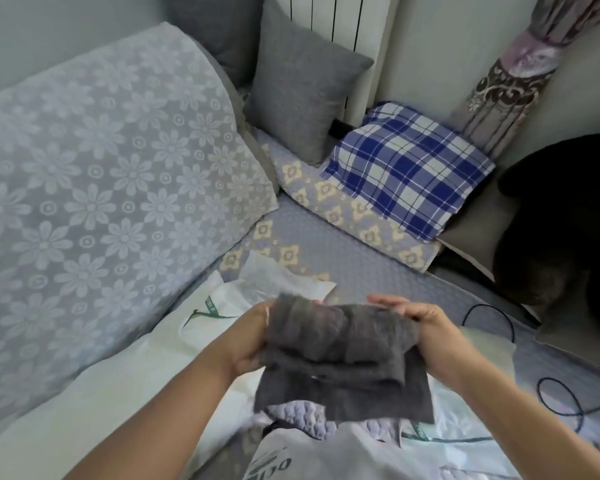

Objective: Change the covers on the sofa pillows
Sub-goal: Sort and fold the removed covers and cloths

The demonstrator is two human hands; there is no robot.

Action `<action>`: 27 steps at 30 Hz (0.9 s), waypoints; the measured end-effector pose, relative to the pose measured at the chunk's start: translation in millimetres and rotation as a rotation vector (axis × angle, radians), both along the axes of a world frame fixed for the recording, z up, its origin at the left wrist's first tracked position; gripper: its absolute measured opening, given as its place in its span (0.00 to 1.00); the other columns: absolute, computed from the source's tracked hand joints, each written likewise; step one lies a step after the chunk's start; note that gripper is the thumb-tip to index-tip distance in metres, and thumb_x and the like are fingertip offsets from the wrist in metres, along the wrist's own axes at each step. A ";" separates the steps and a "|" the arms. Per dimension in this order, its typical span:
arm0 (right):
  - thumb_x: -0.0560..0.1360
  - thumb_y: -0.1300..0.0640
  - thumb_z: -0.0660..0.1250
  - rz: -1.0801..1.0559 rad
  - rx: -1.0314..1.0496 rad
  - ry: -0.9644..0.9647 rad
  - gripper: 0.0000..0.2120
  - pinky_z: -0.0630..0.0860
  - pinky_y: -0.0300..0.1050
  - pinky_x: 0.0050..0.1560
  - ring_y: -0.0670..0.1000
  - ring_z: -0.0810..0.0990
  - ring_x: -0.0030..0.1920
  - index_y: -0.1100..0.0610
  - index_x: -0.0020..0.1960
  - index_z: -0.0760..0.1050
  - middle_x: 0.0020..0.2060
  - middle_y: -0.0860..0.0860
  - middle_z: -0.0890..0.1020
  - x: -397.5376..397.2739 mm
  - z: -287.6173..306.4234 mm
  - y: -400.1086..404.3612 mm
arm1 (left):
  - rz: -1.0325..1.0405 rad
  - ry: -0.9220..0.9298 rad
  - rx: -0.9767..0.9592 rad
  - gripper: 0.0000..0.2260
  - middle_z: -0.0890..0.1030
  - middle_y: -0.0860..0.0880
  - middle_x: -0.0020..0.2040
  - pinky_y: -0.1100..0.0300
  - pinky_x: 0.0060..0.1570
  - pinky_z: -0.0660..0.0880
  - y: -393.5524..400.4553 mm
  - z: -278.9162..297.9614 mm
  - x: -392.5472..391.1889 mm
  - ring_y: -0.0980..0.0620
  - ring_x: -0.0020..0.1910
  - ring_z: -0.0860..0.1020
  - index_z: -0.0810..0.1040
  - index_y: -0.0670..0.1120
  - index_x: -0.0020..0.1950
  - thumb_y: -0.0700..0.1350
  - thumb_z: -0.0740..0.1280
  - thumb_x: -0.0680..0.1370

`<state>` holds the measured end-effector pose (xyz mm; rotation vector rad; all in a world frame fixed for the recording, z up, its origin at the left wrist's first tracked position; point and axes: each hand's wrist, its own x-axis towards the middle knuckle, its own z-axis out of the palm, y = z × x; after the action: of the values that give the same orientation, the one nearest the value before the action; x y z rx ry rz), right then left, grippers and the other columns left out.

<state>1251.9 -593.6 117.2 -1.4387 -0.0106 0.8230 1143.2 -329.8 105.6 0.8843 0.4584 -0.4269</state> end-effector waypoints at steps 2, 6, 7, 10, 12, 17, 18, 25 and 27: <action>0.78 0.57 0.65 -0.178 0.063 0.376 0.18 0.75 0.64 0.63 0.68 0.77 0.65 0.65 0.65 0.77 0.60 0.63 0.82 0.5 -27.1 6.2 | 0.020 0.039 0.065 0.16 0.81 0.42 0.64 0.55 0.64 0.75 2.0 -18.3 4.3 0.47 0.63 0.80 0.80 0.36 0.64 0.36 0.57 0.82; 0.71 0.28 0.65 -0.108 0.108 0.752 0.41 0.70 0.73 0.64 0.68 0.75 0.66 0.60 0.69 0.75 0.66 0.64 0.77 -33.8 -70.9 17.3 | 0.003 -0.032 0.807 0.19 0.74 0.50 0.70 0.61 0.68 0.71 -13.0 -63.9 -5.1 0.53 0.65 0.77 0.84 0.43 0.49 0.24 0.60 0.75; 0.70 0.32 0.69 -0.100 0.077 0.758 0.38 0.73 0.71 0.61 0.66 0.78 0.63 0.59 0.68 0.76 0.65 0.64 0.78 -47.7 -78.5 28.6 | -0.043 -0.031 0.867 0.18 0.73 0.53 0.69 0.62 0.69 0.69 -23.2 -74.0 -12.3 0.54 0.66 0.75 0.83 0.46 0.53 0.26 0.62 0.75; 0.75 0.49 0.68 -0.127 -0.007 0.658 0.24 0.82 0.55 0.47 0.63 0.83 0.56 0.59 0.67 0.76 0.59 0.63 0.82 -81.2 -97.3 77.2 | -0.230 -0.047 0.850 0.23 0.62 0.62 0.74 0.72 0.62 0.69 -50.3 -91.2 -33.4 0.65 0.66 0.72 0.74 0.42 0.71 0.33 0.61 0.76; 0.77 0.58 0.68 -0.217 -0.038 0.588 0.18 0.83 0.55 0.45 0.64 0.83 0.54 0.60 0.66 0.76 0.56 0.64 0.83 -89.4 -118.1 93.4 | -0.249 0.038 0.634 0.19 0.58 0.64 0.76 0.67 0.55 0.74 -45.9 -104.3 -39.3 0.65 0.66 0.73 0.82 0.44 0.60 0.35 0.61 0.71; 0.75 0.71 0.66 -0.445 -0.183 0.593 0.17 0.80 0.60 0.49 0.66 0.83 0.49 0.70 0.64 0.74 0.53 0.70 0.81 -77.5 -163.0 67.4 | -0.158 0.253 0.695 0.09 0.81 0.44 0.61 0.55 0.55 0.78 60.9 -163.0 -3.5 0.44 0.60 0.80 0.81 0.41 0.55 0.35 0.65 0.78; 0.74 0.73 0.65 -0.458 -0.226 0.575 0.17 0.81 0.60 0.47 0.67 0.83 0.48 0.70 0.63 0.74 0.53 0.71 0.81 -75.2 -166.2 61.6 | -0.306 0.229 1.020 0.11 0.80 0.44 0.61 0.54 0.57 0.77 88.9 -185.3 4.6 0.43 0.59 0.79 0.80 0.43 0.60 0.38 0.67 0.78; 0.73 0.74 0.66 -0.456 -0.384 0.505 0.13 0.82 0.57 0.41 0.64 0.84 0.42 0.71 0.58 0.76 0.45 0.67 0.83 -66.5 -166.9 34.3 | -0.941 0.082 1.850 0.14 0.76 0.44 0.58 0.47 0.52 0.76 189.8 -282.0 33.5 0.39 0.57 0.77 0.73 0.48 0.64 0.48 0.65 0.79; 0.74 0.74 0.66 -0.451 -0.380 0.499 0.13 0.82 0.59 0.46 0.65 0.84 0.45 0.70 0.58 0.76 0.49 0.69 0.82 -63.5 -160.7 35.2 | -0.870 0.081 1.789 0.09 0.78 0.42 0.55 0.46 0.48 0.77 186.9 -268.7 48.4 0.37 0.53 0.79 0.72 0.45 0.59 0.41 0.58 0.81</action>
<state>1188.4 -558.4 -43.5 -1.4665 0.8578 0.8077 1191.5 -142.9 -163.1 2.8575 0.4424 -0.8275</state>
